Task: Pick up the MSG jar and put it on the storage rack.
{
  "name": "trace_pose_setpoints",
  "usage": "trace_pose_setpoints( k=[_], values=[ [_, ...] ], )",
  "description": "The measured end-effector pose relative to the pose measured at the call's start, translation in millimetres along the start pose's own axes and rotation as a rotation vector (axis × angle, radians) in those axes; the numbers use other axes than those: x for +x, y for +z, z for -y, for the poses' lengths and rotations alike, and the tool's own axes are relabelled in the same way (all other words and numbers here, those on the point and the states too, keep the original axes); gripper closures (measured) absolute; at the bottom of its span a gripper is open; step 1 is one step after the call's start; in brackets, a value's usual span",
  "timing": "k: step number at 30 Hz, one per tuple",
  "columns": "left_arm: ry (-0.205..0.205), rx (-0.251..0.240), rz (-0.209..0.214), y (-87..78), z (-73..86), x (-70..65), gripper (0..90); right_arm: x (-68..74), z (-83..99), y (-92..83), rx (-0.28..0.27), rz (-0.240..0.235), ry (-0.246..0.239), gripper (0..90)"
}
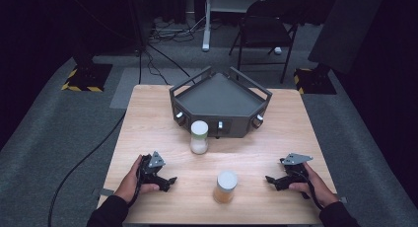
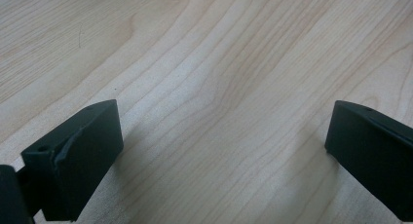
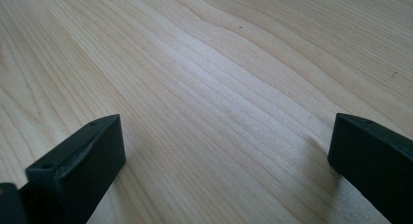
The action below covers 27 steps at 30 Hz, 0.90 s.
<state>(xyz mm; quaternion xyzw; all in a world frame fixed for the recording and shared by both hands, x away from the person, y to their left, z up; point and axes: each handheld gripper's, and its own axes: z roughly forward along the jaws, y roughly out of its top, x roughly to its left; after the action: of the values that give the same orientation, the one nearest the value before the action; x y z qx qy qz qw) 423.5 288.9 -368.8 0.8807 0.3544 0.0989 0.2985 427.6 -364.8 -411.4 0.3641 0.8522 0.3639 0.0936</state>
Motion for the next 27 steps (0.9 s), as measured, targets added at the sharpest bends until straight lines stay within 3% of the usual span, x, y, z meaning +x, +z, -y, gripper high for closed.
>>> trace_pose_setpoints(
  k=[19,27],
  values=[
    [-0.019,0.002,-0.017,-0.1,-1.2,-3.1,0.7,0.0,0.0,0.0,0.000,0.000,0.000,0.0],
    [-0.032,-0.036,-0.017,-4.1,0.3,-3.0,1.7,0.0,0.0,0.0,0.000,0.000,0.000,0.0]
  ],
)
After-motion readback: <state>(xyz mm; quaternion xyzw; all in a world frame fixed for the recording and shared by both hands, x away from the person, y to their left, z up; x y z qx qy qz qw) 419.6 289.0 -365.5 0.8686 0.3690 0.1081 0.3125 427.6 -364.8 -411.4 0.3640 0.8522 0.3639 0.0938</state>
